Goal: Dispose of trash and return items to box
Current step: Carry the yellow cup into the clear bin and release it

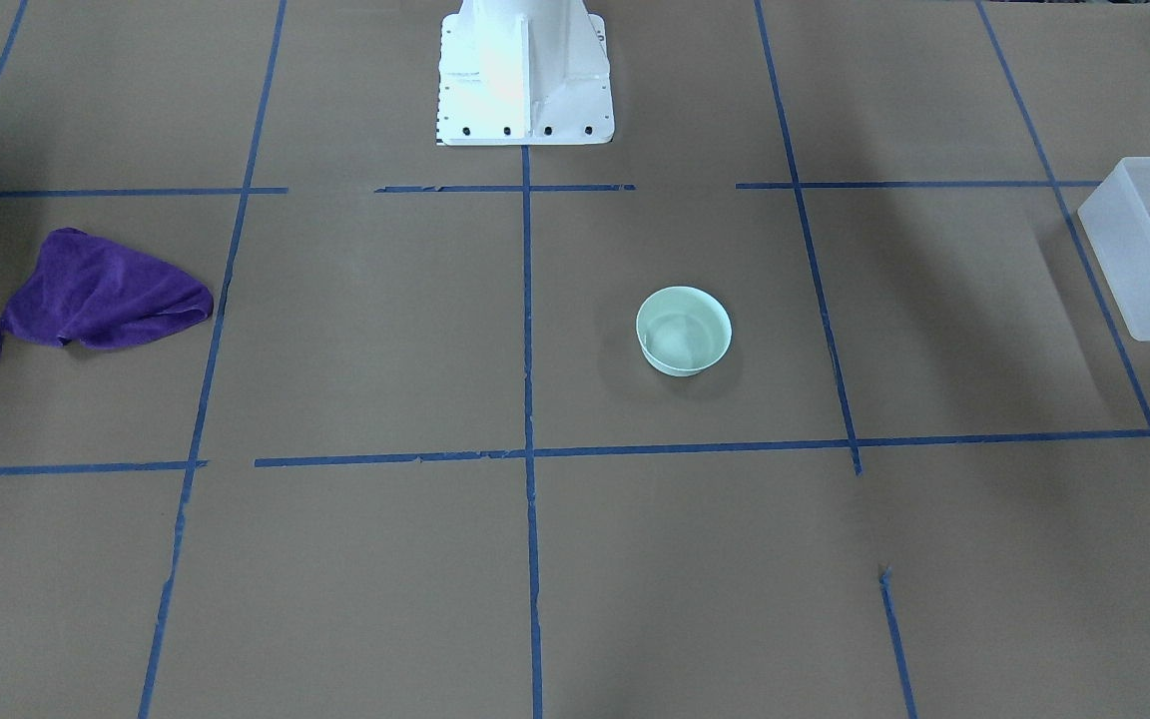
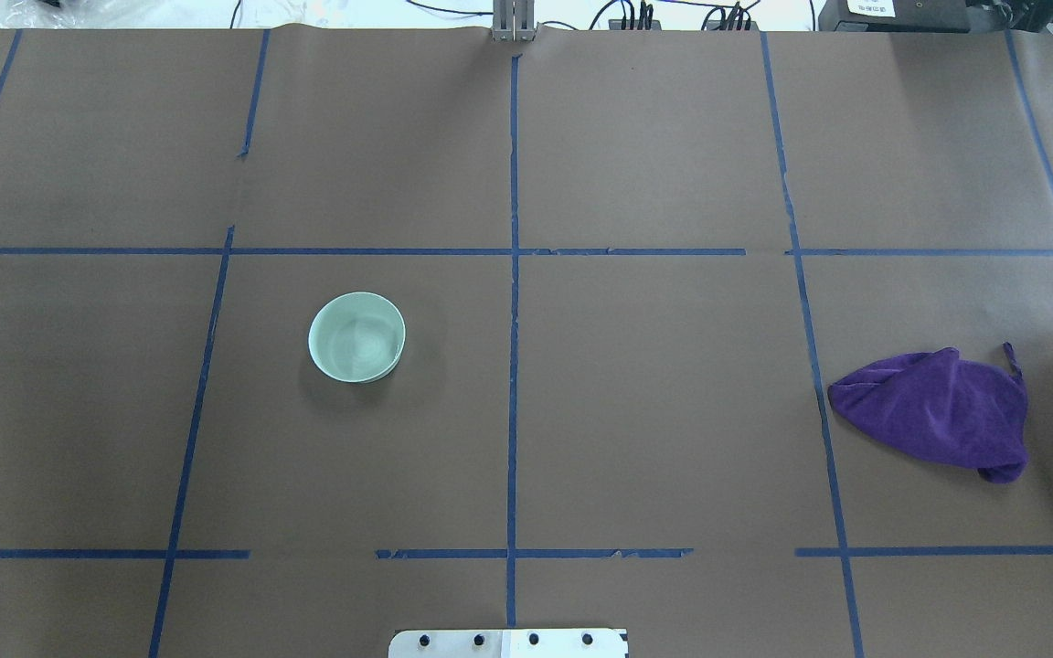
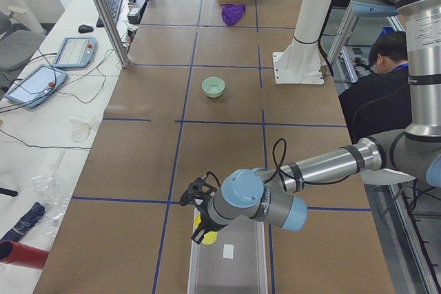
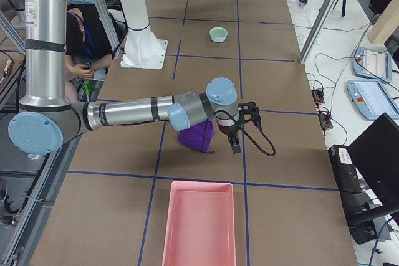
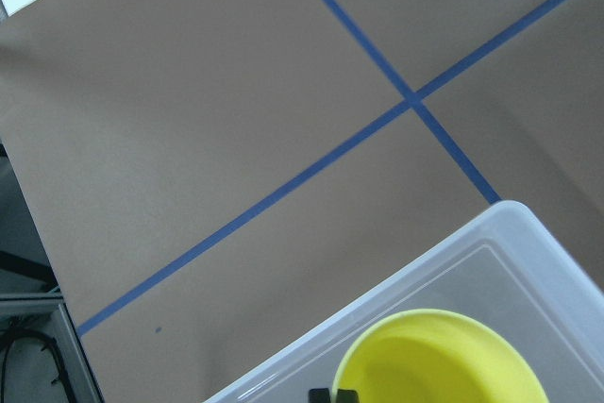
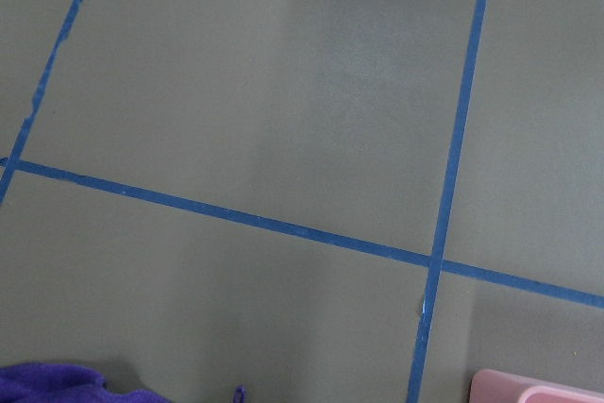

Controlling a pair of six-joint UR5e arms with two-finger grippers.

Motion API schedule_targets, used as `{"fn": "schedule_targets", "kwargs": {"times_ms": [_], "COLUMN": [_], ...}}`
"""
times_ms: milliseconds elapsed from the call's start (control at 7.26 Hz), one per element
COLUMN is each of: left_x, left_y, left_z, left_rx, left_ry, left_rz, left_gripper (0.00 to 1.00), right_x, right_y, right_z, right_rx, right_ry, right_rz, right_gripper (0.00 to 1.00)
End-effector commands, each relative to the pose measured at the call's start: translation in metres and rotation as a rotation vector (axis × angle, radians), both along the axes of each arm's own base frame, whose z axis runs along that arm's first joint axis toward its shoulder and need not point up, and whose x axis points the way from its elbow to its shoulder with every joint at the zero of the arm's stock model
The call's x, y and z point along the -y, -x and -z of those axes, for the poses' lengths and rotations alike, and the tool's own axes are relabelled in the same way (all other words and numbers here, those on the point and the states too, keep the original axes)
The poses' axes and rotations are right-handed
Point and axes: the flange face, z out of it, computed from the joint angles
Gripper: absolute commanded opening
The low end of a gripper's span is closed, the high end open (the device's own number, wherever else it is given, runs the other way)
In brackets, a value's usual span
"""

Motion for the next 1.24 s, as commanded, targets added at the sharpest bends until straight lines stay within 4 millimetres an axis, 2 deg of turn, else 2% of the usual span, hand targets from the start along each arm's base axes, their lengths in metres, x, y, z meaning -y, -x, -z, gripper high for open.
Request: {"fn": "schedule_targets", "kwargs": {"times_ms": [0, 138, 551, 689, 826, 964, 1102], "left_x": [-0.014, -0.015, -0.004, -0.003, -0.002, -0.002, -0.001], "left_y": [-0.024, -0.029, -0.078, -0.087, -0.09, -0.091, -0.091], "left_z": [-0.028, -0.025, -0.016, -0.017, -0.017, -0.017, -0.015], "left_rx": [-0.101, -0.152, -0.216, -0.21, -0.204, -0.203, -0.203], "left_ry": [0.004, 0.024, 0.07, 0.074, 0.071, 0.069, 0.063], "left_rz": [0.031, 0.031, -0.024, -0.044, -0.051, -0.054, -0.055], "left_gripper": [0.0, 0.0, 0.0, 0.0, 0.14, 0.57, 0.75], "right_x": [0.001, 0.001, 0.001, 0.001, 0.001, 0.001, 0.001], "right_y": [0.0, 0.0, 0.0, 0.0, 0.0, 0.0, 0.0], "right_z": [0.001, 0.001, 0.001, 0.001, 0.001, 0.001, 0.001], "right_rx": [-0.001, 0.001, -0.001, -0.001, -0.001, -0.002, -0.002], "right_ry": [-0.002, 0.0, -0.002, -0.002, -0.002, -0.002, -0.001], "right_rz": [0.0, -0.001, 0.0, 0.0, 0.0, -0.001, -0.002], "right_gripper": [1.0, 1.0, 1.0, 1.0, 1.0, 1.0, 1.0]}}
